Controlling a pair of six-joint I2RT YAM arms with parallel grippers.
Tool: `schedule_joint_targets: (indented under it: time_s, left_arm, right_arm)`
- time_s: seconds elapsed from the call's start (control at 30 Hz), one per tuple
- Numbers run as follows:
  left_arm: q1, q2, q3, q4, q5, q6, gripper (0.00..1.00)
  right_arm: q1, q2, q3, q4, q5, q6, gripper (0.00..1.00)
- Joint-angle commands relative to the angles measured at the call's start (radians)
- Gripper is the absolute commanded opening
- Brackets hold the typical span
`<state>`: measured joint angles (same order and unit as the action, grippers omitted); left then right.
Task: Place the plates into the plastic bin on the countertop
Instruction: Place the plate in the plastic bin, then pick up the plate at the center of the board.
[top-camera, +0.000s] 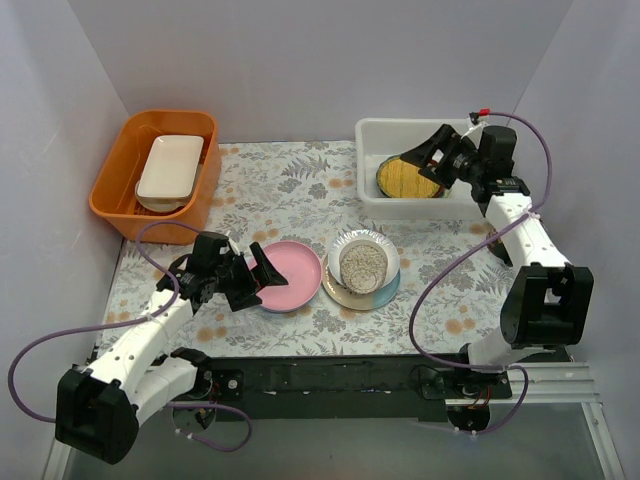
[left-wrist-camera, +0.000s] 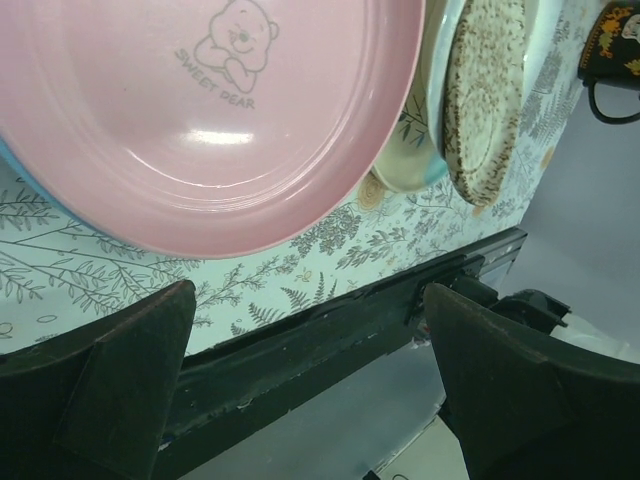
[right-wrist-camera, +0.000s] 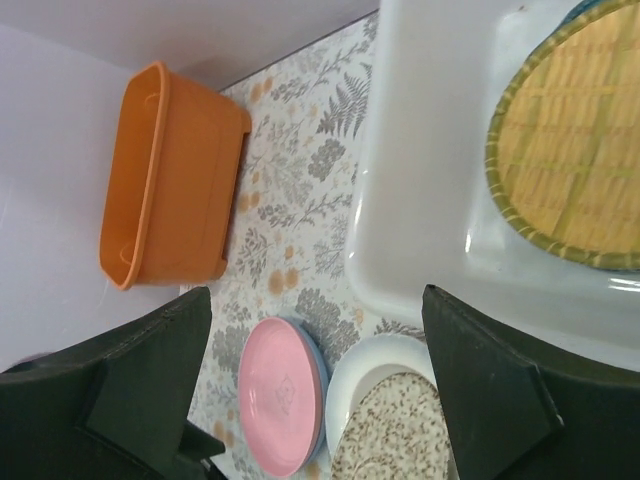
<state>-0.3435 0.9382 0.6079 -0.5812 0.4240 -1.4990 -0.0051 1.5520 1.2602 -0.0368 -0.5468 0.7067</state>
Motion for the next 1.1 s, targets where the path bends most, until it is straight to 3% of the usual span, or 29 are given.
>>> schedule_joint_targets:
  time_s: [0.0,0.7,1.07]
  left_arm:
    - [-0.003,0.014,0.059,-0.072,-0.077,0.010,0.98]
    - [-0.003,0.013,0.052,-0.169,-0.220,-0.093,0.98]
    - [-0.005,0.117,-0.060,-0.054,-0.235,-0.136,0.90]
  right_arm:
    - [0.085,-0.084,-0.002,-0.074,0.033,-0.075,0.92]
    - [0.481,-0.199,-0.232,-0.095,0.100,-0.105,0.85]
    - [0.593,-0.213,-0.320,-0.022,0.125,-0.041,0.84]
